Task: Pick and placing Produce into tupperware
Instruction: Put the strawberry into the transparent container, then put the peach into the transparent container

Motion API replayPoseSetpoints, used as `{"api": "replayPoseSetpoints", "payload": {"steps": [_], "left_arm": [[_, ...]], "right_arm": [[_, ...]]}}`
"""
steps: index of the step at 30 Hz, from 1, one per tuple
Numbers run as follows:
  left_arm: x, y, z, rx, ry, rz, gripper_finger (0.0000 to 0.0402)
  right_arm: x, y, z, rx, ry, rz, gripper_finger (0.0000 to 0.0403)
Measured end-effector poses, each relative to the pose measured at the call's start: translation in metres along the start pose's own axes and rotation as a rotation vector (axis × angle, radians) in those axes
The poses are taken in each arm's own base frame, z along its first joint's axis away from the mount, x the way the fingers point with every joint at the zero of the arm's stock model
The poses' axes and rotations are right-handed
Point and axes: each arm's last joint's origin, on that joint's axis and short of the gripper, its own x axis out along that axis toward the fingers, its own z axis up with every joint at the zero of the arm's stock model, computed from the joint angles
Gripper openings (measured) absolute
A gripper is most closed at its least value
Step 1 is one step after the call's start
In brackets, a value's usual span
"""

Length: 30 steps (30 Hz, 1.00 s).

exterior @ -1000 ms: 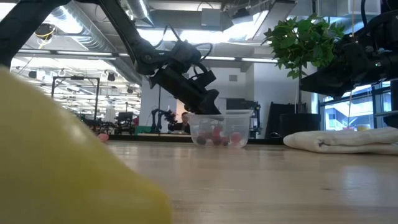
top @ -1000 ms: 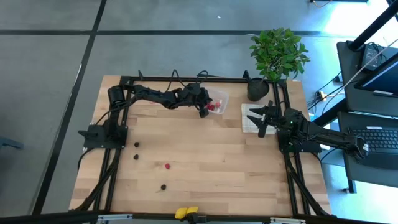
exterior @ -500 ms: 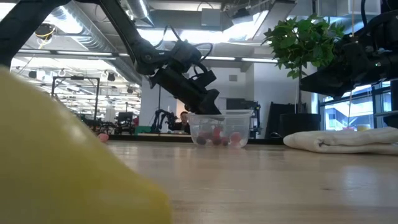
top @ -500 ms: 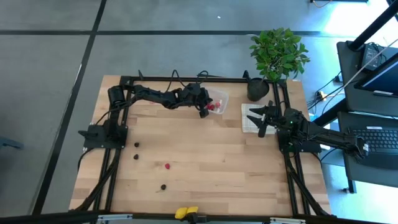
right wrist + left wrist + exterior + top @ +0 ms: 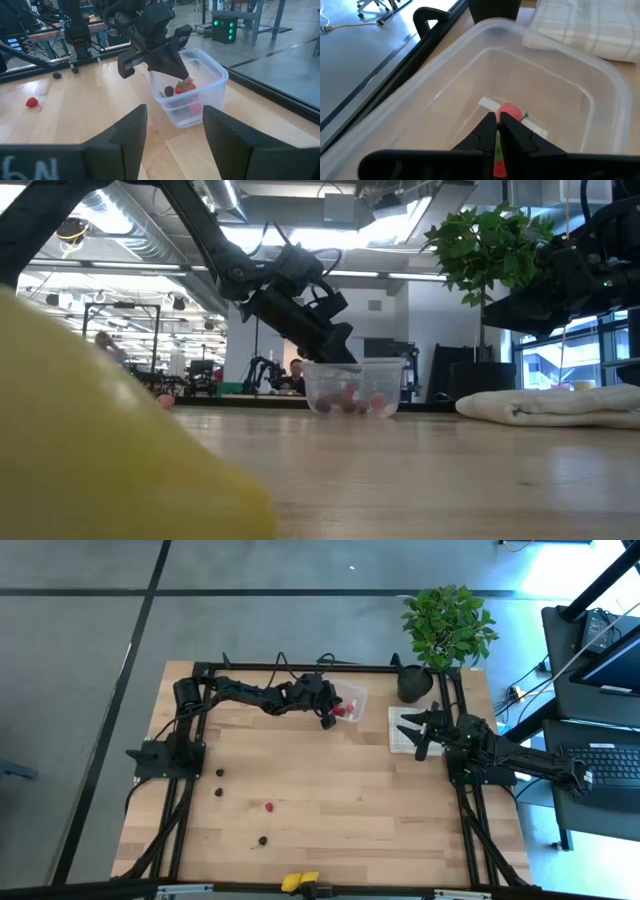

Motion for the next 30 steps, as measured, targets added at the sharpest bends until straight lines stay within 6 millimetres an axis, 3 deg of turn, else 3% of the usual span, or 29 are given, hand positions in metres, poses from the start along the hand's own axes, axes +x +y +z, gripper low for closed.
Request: {"api": "replayPoseSetpoints", "payload": {"steps": [8,18,25,30], "left_arm": [[0.0,0.0,0.002,0.001,-0.023,0.002,0.003],[0.0,0.0,0.005,0.026,-0.048,0.003,0.0007],[-0.009,0.0,0.024,0.067,-0.166,0.015,0.0005],[-0.027,-0.002,0.045,0.11,-0.223,0.018,0.002]], "right_arm": [[0.0,0.0,0.0,0.0,0.0,0.0,0.0195],[0.0,0.0,0.0,0.0,0.001,0.0,0.0195],[0.0,0.0,0.0,0.0,0.0,0.0,0.0195],[0.0,0.0,0.0,-0.001,0.0,0.0,0.0195]]}}
